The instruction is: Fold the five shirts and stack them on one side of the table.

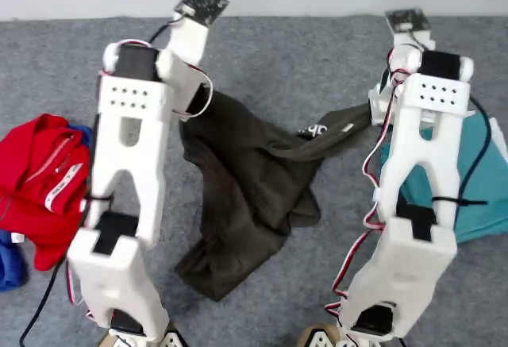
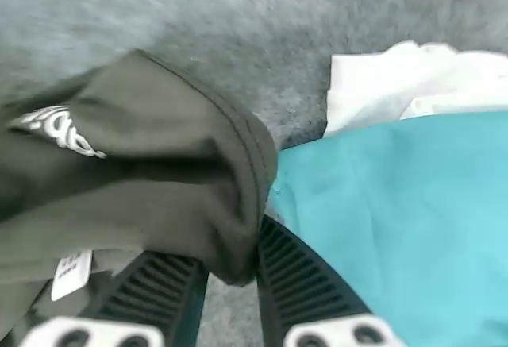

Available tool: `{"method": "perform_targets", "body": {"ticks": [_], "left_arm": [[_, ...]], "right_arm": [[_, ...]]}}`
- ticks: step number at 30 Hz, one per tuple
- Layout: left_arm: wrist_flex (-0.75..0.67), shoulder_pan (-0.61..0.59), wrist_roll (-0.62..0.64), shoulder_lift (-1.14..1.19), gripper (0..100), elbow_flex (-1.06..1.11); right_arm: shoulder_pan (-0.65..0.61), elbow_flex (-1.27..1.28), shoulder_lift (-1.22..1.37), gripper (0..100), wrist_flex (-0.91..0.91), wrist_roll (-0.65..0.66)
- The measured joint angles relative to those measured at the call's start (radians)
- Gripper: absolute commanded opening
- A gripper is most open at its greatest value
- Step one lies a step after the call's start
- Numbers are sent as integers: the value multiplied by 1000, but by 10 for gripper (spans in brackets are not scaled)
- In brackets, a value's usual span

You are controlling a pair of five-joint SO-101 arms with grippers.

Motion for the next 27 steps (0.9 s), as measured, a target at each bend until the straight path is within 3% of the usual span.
{"method": "perform_targets", "body": {"ticks": [10, 18, 27], "left_arm": [[2, -14, 64, -454, 12, 55], [-8, -224, 193, -807, 13, 55], [-104, -252, 209, -1091, 13, 9]], "right_arm": [[-54, 0, -428, 10, 100, 0], [-55, 0, -755, 10, 123, 0], [-55, -2, -1042, 10, 123, 0]]}}
